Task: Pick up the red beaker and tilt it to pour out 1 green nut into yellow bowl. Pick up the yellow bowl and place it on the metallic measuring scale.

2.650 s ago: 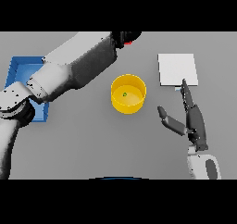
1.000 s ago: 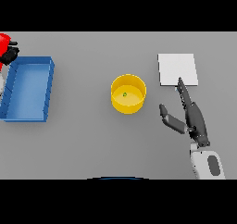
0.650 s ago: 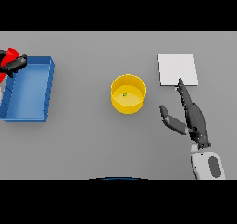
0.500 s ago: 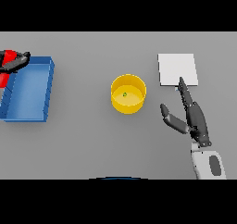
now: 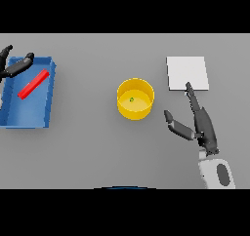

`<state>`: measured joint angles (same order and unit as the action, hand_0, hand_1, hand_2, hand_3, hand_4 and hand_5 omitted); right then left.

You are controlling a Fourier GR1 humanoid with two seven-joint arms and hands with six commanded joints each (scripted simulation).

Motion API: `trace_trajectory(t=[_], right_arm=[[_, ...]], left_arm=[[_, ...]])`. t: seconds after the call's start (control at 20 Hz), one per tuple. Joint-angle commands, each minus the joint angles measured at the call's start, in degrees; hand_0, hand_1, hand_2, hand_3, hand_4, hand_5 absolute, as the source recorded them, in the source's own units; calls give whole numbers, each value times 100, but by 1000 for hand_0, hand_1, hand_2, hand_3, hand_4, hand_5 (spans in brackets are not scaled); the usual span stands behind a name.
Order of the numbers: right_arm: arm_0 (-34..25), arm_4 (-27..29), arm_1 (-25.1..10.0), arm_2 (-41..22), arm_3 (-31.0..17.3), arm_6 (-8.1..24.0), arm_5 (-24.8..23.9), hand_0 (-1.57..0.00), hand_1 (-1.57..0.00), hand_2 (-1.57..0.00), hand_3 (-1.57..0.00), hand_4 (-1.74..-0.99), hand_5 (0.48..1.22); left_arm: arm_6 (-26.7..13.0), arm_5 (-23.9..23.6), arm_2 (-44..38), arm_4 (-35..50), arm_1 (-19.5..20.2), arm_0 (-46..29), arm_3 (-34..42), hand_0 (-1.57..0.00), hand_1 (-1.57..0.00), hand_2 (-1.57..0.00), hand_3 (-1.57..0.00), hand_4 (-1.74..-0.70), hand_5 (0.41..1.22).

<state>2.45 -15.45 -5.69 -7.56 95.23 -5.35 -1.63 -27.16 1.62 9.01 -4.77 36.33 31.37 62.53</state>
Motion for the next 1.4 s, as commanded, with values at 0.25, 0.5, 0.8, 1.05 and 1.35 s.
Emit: trace_trajectory(t=[0.25, 0.5, 0.8, 1.05, 1.35], right_arm=[[-885, -902, -962, -510, -252, 146, 700, 1, 1, 1, 1, -1122, 649], [-1811, -2009, -1631, -1249, -613, 6, 1205, 1, 1, 1, 1, -1150, 630], [-2806, -2829, -1824, -2064, -1409, -496, 1632, 1, 1, 1, 1, -1161, 643], [-3403, -3105, -1766, -2490, -2111, -848, 1955, 1, 1, 1, 1, -1157, 644], [-4011, -3356, -1529, -2932, -2782, -849, 2432, 1, 1, 1, 1, -1164, 670]], left_arm=[[147, -190, -90, 202, -183, -183, 323, -16, -15, -14, -14, -799, 666], [62, -175, -116, 274, -207, -223, 388, -5, -4, -4, -4, -809, 688], [80, -82, -118, 291, -144, -221, 436, 0, 0, 0, 0, -805, 691], [119, -70, -121, 325, -177, -318, 437, 1, 1, 1, 1, -808, 696], [189, -53, -135, 293, -139, -274, 378, 1, 1, 1, 1, -807, 700]])
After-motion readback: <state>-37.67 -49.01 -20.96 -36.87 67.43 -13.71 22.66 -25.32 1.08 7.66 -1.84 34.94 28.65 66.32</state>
